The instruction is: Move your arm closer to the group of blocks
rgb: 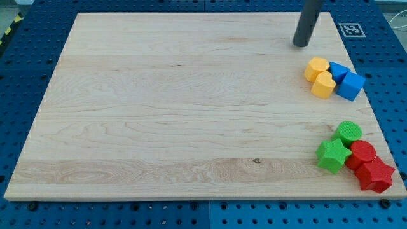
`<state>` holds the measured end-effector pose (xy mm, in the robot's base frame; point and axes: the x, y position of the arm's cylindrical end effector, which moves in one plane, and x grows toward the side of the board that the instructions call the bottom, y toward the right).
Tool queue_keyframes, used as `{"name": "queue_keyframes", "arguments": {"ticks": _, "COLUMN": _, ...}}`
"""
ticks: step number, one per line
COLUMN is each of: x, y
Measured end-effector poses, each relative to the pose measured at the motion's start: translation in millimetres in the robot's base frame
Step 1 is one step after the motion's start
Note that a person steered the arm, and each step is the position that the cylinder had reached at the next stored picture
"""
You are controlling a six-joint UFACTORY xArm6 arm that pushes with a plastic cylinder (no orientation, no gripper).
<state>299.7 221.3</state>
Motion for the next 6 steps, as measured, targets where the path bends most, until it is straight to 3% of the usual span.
{"name": "queue_keyframes", "arguments": {"ticks": 2, "x": 94.0, "y": 100.1}}
{"name": "queue_keyframes", "arguments": {"ticks": 4, "x": 118.3, "y": 89.4}}
{"name": "queue_keyframes", "arguments": {"ticks": 6, "x": 87.3, "y": 44.6}}
